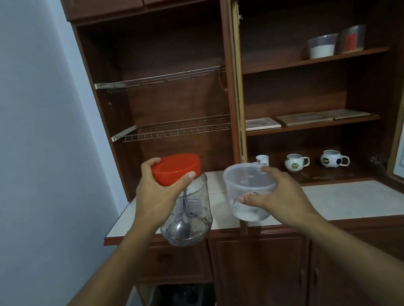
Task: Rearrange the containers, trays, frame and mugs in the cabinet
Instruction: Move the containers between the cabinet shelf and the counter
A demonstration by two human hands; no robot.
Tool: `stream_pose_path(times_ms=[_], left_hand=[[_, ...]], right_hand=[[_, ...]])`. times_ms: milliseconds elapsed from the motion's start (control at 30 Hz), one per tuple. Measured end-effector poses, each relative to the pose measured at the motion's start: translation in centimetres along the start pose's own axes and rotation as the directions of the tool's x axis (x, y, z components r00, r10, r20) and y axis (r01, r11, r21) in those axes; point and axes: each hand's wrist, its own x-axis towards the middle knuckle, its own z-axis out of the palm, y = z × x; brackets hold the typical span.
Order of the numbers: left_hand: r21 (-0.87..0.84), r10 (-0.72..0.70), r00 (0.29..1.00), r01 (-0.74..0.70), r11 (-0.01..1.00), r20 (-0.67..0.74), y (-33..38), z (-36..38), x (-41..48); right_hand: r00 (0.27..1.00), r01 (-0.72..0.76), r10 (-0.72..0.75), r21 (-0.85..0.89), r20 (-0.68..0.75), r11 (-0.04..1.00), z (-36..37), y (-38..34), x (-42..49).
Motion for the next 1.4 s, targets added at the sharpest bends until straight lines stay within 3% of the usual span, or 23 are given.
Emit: stream_pose_path(times_ms=[867, 1100, 1400], left_hand=[[-0.031, -0.059, 0.998, 0.058, 0.998, -0.031, -8.8, -5.0, 7.4], [-0.020, -0.010, 0.999, 0.011, 1.000, 0.041, -12.2, -7.6, 11.5], [-0.030, -0.020, 0.997, 0.022, 0.999, 0.081, -15.8, -9.0, 16.5]], right_hand=[[0.999, -0.046, 0.047, -0.058, 0.013, 0.997, 12.4, -1.4, 5.3], [0.994, -0.077, 0.071, -0.068, -0.084, 0.995, 16.9, -2.9, 7.5], [0.987, -0.143, 0.135, -0.086, -0.092, 0.986, 21.2, -3.8, 10.3]])
